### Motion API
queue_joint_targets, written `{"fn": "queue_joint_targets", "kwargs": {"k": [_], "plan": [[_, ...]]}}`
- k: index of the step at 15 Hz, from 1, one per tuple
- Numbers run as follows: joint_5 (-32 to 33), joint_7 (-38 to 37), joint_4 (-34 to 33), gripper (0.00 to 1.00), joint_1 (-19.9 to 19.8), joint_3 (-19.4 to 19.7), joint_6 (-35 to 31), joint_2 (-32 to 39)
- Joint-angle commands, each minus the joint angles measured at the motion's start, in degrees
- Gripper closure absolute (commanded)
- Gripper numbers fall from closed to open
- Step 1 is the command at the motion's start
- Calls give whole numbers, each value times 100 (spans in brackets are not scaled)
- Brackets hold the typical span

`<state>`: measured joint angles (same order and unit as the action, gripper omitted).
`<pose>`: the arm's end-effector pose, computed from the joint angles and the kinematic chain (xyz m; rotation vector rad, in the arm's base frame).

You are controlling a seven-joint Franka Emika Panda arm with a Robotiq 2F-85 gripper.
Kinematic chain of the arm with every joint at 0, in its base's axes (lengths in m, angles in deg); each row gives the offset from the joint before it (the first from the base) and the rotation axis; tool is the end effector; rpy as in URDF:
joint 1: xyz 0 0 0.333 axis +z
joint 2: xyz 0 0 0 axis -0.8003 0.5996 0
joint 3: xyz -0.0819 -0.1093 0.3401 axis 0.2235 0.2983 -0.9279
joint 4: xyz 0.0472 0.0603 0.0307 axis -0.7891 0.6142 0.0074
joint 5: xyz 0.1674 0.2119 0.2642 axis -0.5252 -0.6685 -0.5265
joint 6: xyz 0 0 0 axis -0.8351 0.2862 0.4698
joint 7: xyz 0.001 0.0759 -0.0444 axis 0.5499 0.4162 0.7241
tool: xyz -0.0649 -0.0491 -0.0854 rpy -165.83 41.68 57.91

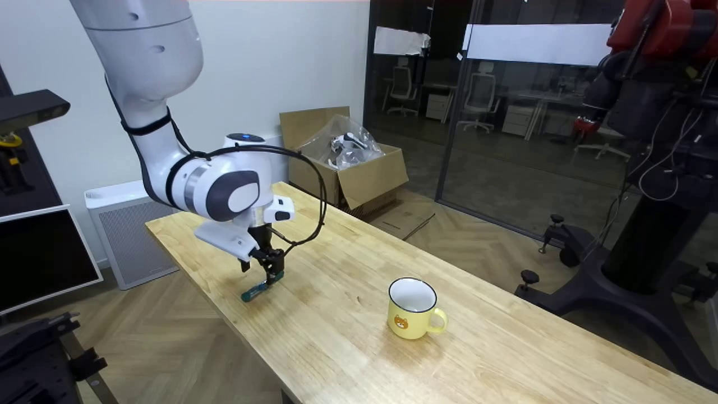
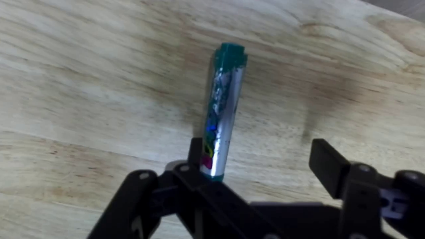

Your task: Put the marker inside the yellow mug

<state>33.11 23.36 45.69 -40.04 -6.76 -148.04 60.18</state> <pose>0.5354 0.1826 0.1251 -3.0526 -0.3565 -0.0505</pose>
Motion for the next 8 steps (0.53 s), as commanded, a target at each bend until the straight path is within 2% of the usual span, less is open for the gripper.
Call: {"fn": "queue_joint_targets", "kwargs": {"k": [1, 8], "plan": [[-106, 51, 101, 47, -218, -166, -247, 12], [-269, 95, 407, 95, -569, -381, -570, -49]]}}
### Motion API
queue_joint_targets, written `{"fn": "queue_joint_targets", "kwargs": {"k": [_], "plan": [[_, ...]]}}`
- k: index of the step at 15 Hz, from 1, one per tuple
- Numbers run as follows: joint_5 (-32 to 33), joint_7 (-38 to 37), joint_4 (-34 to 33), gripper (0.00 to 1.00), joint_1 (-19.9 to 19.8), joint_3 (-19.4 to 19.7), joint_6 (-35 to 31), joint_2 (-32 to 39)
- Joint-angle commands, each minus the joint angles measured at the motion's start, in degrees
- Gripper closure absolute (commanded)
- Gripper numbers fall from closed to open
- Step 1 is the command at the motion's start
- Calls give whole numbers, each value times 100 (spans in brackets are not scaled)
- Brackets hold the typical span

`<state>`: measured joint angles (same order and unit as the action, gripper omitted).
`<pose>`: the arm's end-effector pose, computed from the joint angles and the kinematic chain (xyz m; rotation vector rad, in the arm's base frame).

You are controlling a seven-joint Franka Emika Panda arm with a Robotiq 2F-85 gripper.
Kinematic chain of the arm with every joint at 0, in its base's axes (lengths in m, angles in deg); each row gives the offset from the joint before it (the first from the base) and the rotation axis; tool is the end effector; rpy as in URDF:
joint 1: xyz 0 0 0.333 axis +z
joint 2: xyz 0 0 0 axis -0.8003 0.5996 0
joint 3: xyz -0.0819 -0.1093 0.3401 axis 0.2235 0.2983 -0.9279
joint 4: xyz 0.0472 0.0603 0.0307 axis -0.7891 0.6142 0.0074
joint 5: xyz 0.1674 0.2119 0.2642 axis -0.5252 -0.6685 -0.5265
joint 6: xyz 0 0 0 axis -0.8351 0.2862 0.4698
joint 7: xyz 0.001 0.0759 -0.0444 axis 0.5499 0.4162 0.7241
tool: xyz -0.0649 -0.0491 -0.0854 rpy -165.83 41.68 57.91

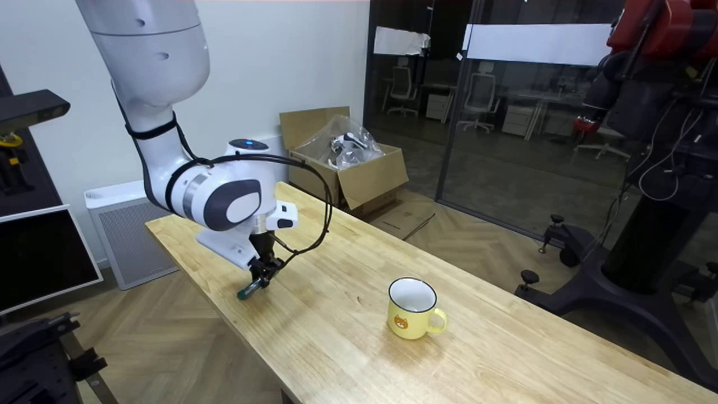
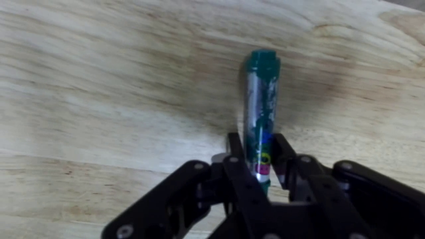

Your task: Put the marker inside the yellow mug

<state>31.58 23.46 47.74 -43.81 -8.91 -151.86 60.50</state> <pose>0.5318 0.1639 0.1200 -3.0291 -0.2577 -0.0839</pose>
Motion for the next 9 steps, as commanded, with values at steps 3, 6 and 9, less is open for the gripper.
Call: {"fn": "queue_joint_targets", "kwargs": {"k": [3, 6, 9], "plan": [[-117, 217, 289, 95, -404, -348, -348, -79], [-143, 362, 353, 95, -619, -543, -394, -66], [-125, 362, 251, 79, -587, -516, -307, -5]]}}
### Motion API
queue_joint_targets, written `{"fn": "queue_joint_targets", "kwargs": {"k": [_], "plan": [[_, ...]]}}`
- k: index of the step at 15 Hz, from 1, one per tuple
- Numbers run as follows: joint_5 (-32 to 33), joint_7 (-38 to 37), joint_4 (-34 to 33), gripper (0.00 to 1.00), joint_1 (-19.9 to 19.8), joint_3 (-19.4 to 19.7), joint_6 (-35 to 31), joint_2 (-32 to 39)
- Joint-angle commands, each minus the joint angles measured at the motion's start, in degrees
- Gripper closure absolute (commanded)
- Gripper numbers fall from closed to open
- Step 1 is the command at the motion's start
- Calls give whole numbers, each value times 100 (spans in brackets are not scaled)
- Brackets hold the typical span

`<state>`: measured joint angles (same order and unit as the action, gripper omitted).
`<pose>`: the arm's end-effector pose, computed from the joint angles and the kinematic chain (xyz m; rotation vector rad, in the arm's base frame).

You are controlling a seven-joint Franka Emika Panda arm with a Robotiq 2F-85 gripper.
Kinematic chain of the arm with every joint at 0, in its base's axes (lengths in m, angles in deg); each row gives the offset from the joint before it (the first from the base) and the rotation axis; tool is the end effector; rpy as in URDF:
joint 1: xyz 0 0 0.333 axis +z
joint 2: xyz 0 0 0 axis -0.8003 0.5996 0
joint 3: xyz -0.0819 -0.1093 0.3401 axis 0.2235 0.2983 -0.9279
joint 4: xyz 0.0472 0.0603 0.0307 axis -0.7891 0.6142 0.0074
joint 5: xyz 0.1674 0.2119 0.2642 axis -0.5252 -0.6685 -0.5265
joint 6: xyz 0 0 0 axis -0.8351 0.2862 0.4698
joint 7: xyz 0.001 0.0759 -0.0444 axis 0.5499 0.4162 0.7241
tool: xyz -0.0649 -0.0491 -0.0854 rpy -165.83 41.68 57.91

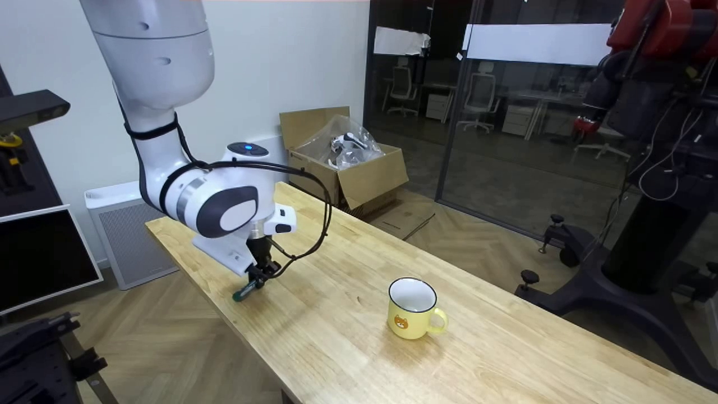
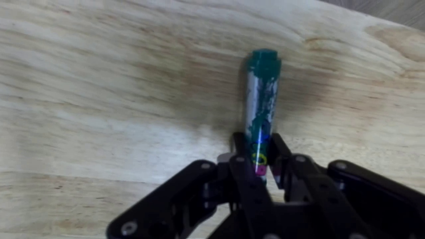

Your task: Put the marker inside the yellow mug

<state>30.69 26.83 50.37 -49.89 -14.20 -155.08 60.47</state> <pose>0.5220 0.1540 0.1195 -2.9707 -0.2630 -0.1038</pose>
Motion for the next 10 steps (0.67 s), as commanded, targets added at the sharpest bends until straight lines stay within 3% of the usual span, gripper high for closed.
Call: {"fn": "queue_joint_targets", "kwargs": {"k": [1, 4, 5, 6, 10], "plan": [[-44, 66, 9, 79, -60, -61, 15, 2], [-47, 118, 32, 79, -150, -133, 15, 4], [-48, 119, 33, 95, -152, -134, 14, 4], [2, -51, 64, 95, 160, 195, -89, -88], [25, -350, 450, 95, 767, 1230, -751, -654]]}}
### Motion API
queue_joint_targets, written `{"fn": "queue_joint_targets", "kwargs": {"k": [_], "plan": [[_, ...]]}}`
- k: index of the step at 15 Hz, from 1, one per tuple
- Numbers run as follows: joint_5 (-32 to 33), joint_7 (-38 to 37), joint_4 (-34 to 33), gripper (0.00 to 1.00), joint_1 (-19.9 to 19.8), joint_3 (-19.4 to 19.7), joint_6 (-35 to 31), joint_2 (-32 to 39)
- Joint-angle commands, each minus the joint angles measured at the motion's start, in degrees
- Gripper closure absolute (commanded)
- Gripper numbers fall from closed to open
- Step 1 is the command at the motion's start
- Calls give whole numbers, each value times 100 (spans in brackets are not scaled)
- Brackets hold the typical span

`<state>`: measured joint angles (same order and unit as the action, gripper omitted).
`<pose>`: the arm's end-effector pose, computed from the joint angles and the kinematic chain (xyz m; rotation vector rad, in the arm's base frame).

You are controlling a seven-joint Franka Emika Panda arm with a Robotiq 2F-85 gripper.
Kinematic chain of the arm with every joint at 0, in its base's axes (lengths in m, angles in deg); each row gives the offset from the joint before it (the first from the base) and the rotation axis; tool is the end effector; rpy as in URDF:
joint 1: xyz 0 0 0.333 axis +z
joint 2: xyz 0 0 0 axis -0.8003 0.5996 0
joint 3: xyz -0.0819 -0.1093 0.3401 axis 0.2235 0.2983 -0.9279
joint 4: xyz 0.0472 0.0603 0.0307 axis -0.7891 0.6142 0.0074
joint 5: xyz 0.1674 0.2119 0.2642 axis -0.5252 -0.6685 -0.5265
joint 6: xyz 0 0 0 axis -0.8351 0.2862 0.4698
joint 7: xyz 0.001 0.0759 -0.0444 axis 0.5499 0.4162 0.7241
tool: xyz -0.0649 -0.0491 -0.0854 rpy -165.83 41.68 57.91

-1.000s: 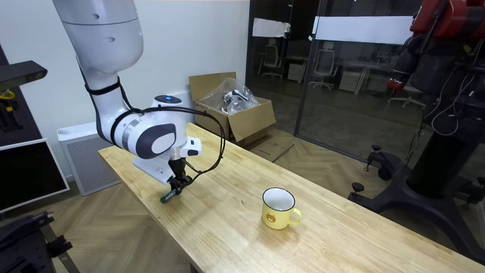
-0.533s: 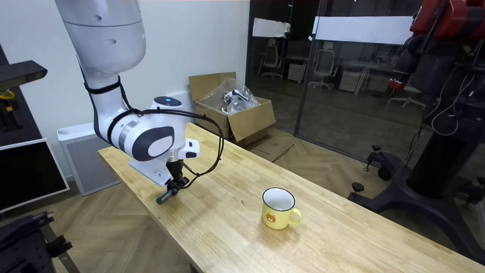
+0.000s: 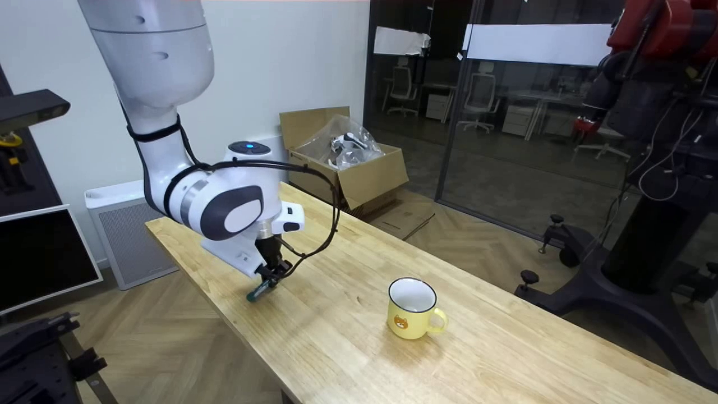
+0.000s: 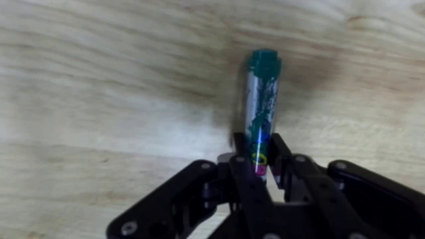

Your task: Put the marker inside the yellow mug

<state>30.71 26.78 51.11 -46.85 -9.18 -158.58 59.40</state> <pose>0.5300 0.1342 0.1270 -3.0177 -0.2437 -0.2078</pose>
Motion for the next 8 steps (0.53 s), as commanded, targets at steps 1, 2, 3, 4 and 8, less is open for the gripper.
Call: {"fn": "queue_joint_targets", "kwargs": {"k": [1, 2, 3, 4, 8], "plan": [[14, -349, 495, 95, 558, 994, -565, -725], [-8, -349, 574, 95, 688, 1284, -723, -863], [-32, -303, 635, 95, 667, 1439, -785, -1018], [-41, -225, 658, 95, 432, 1379, -703, -1188], [-191, 57, 452, 95, -1127, 134, 311, -1725]]}}
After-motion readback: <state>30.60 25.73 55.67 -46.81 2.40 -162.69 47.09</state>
